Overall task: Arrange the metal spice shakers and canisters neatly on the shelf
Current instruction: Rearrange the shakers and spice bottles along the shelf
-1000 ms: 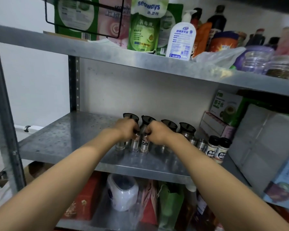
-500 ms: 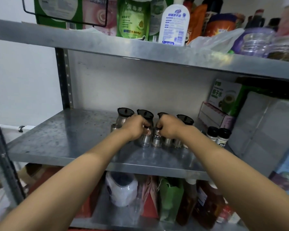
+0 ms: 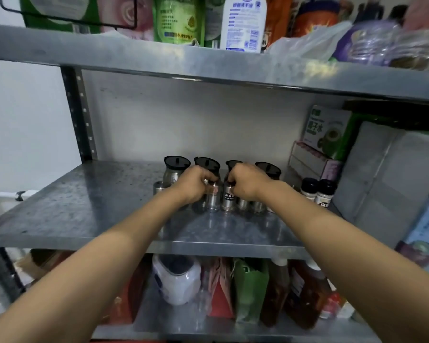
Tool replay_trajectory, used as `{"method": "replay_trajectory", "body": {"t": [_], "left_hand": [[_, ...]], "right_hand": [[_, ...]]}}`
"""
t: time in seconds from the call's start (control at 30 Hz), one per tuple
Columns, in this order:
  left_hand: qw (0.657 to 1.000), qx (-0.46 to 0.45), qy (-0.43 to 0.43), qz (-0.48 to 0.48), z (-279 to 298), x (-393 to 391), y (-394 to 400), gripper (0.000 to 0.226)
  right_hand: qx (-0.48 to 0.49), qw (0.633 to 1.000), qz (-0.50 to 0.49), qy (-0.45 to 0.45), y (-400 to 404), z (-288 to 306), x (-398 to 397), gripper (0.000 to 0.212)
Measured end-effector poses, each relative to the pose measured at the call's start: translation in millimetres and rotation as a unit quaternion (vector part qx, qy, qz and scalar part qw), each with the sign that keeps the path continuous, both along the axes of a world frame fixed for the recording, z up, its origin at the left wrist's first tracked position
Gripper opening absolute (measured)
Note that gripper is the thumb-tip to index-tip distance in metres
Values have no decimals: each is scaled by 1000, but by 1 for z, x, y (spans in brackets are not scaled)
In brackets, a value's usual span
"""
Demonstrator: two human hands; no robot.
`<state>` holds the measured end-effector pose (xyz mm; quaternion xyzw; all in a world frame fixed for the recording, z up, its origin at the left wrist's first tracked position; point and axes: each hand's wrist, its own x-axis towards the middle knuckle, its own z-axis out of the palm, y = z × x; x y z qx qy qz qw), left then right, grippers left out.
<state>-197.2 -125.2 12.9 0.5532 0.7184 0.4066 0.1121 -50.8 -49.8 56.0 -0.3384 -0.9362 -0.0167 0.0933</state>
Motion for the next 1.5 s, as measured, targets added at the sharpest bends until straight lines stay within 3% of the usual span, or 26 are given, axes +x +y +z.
{"method": "replay_trajectory", "body": {"t": [0.17,0.27,0.57,0.73,0.9,1.13,1.37,1.5], "left_hand": [[1000,-9,15,-8,4,2,-8,38],[1000,13,13,3,9,0,-14,28],[996,7,87,36,34,-39,-63,18],[979,-94,176,49,36,-70,-97,34],[979,-142,146,12,25,-78,-112,60],[981,-76,179,24,10,-63,-93,35],[982,-49,176,40,3,-41,-62,33],[984,-37,170,40,-1,-34,-46,27]], "right_hand": [[-13,1000,-6,22,0,-5,0,22],[-38,998,-8,42,-1,-4,2,25],[-35,994,10,107,-23,9,-10,22],[6,992,54,110,-47,5,-34,24],[10,989,92,116,-60,-1,-53,22],[44,985,114,125,-51,-7,-39,26],[1,979,63,194,-20,0,-6,29],[-3,982,38,187,-9,-3,9,28]]}}
